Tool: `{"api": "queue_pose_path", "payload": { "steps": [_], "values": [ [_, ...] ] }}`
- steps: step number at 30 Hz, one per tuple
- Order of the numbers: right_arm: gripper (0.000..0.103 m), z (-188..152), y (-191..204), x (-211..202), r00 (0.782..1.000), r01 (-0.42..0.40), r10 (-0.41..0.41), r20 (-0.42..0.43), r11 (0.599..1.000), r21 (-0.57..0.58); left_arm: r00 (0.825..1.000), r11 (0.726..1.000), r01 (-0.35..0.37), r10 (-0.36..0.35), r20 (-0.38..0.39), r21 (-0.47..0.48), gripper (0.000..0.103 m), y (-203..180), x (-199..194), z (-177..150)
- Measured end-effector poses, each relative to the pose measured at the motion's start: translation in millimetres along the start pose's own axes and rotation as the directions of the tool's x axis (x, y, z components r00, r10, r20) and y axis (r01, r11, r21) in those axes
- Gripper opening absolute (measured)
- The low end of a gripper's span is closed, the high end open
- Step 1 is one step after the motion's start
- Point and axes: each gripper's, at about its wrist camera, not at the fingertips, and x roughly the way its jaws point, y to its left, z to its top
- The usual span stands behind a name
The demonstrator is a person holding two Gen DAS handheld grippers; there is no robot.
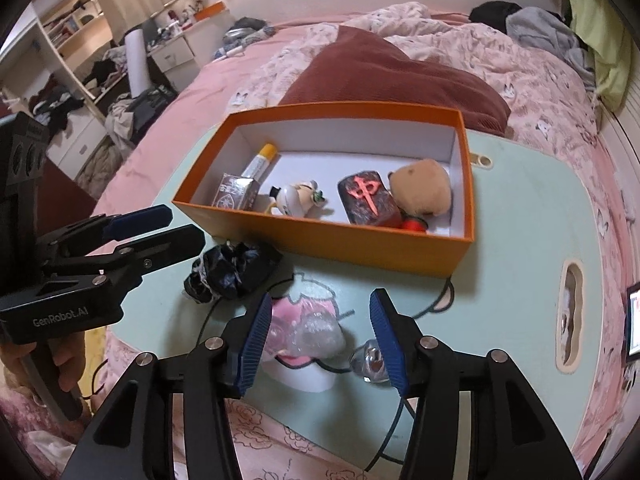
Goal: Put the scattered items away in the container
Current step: 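Reach into the box and grasp the white duck figurine with the right tool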
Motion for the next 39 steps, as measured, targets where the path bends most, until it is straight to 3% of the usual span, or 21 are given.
{"api": "queue_pose_path", "payload": {
  "steps": [15, 21, 27, 30, 34, 37, 39],
  "values": [
    [0.048, 36.3, 3.5, 12.4, 1.0, 0.004, -0.005, -0.014, 0.997, -0.076, 1.0, 0.999, 0.018, -0.018, 0.006, -0.046, 0.067, 18.9, 12.5, 21.9],
    [0.048, 54.6, 0.3, 15.3, 0.999, -0.032, 0.032, -0.009, 0.997, -0.07, 0.999, 0.997, 0.04, -0.038, 0.036, -0.068, 0.067, 26.5, 12.5, 34.2],
    [0.048, 80.1, -5.3, 19.7, 1.0, -0.017, 0.018, 0.003, 0.996, -0.086, 1.0, 0.996, 0.024, -0.022, 0.02, -0.091, 0.067, 36.5, 19.5, 43.8],
    [0.038, 91.1, -9.3, 26.5, 1.0, -0.001, 0.0, -0.006, 0.995, -0.1, 1.0, 0.994, 0.02, -0.018, 0.022, -0.111, 0.067, 44.4, 20.5, 44.9],
    [0.031, 105.1, -14.4, 43.6, 0.998, -0.012, 0.006, -0.054, 0.994, -0.107, 0.995, 0.99, -0.017, 0.031, 0.097, -0.14, 0.067, 60.1, 11.4, 47.4],
    [0.029, 112.4, -13.7, 62.0, 0.979, -0.14, 0.127, -0.156, 0.988, -0.073, 0.99, 0.986, -0.045, 0.066, 0.128, -0.161, 0.067, 70.6, 5.8, 50.3],
    [0.029, 113.7, -6.7, 75.1, 0.965, -0.164, 0.141, -0.222, 0.983, -0.088, 0.99, 0.983, -0.032, 0.057, 0.13, -0.183, 0.067, 78.8, 4.8, 52.5]
  ]
}}
